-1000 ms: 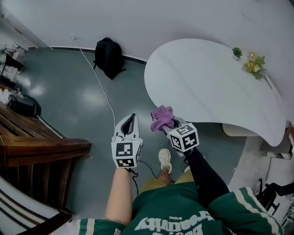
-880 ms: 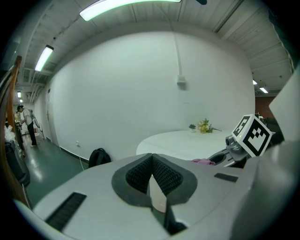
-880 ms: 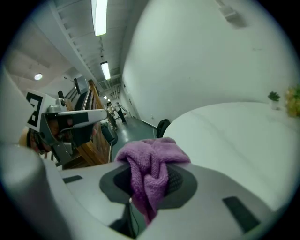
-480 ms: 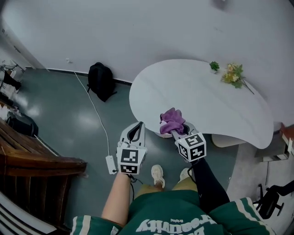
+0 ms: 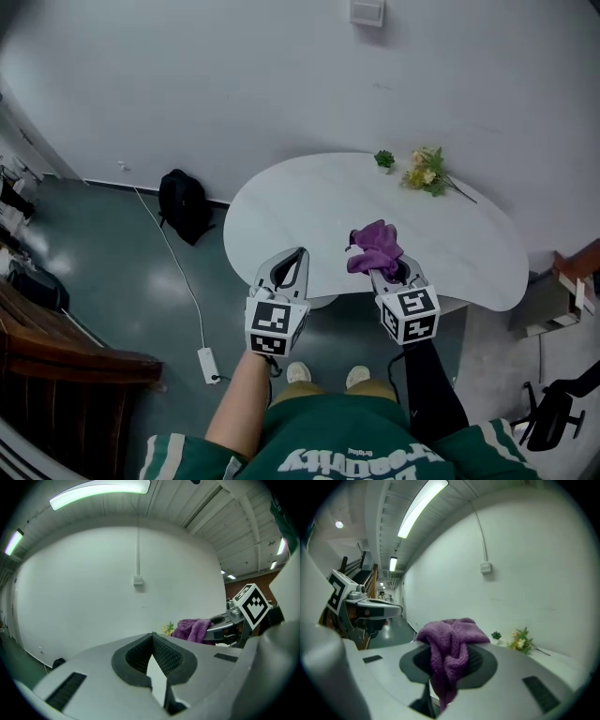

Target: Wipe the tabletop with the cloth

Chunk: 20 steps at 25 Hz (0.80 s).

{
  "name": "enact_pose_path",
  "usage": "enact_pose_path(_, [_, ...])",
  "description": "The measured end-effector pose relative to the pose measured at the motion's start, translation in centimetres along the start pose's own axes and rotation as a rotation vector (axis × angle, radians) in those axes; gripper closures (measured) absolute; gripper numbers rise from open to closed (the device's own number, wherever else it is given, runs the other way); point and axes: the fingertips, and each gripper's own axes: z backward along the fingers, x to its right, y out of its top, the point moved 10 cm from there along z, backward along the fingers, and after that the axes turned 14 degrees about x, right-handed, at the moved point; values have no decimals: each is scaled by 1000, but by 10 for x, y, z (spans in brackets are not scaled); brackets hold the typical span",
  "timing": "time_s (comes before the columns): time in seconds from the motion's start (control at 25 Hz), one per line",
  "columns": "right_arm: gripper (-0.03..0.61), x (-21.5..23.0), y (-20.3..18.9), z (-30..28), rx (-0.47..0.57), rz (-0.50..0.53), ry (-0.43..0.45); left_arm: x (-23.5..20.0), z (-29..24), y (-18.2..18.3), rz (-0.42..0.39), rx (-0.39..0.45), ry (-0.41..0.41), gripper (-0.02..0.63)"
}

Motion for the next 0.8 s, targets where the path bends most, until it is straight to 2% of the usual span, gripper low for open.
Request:
enact_pose_path(0.48, [480, 120, 22, 88, 110, 12, -106, 113, -69, 44, 5, 96, -54, 614])
enact_pose_path(0.8, [479, 157, 17, 123, 175, -29, -121, 154, -89, 58, -1, 122, -100, 614])
